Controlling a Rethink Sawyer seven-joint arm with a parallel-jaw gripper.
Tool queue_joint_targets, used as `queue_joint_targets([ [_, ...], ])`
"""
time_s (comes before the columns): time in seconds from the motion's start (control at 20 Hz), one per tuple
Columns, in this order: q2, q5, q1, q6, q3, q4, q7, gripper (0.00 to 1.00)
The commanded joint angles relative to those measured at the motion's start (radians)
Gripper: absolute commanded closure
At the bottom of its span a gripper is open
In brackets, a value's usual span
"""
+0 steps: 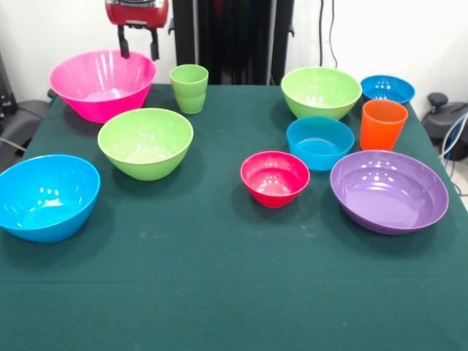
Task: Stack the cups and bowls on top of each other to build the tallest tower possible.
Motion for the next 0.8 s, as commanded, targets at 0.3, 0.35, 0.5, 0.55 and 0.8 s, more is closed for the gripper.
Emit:
queue_joint_targets([
  [0.3, 0.138, -0.088, 0.072, -0.108, -0.036, -0.011, 0.027, 0.00],
  [0.35, 0.140, -0.087, 0.071, -0.112, -0.036, -0.012, 0.025, 0.00],
  [0.5, 0.166, -0.092, 0.077, -0.123, -0.045, -0.035, 0.025, 0.00],
  [0.55, 0.183, -0.096, 0.079, -0.127, -0.048, -0.051, 0.023, 0.00],
  [0.8, 0.230, -0.101, 0.077, -0.142, -0.052, -0.099, 0.004, 0.00],
])
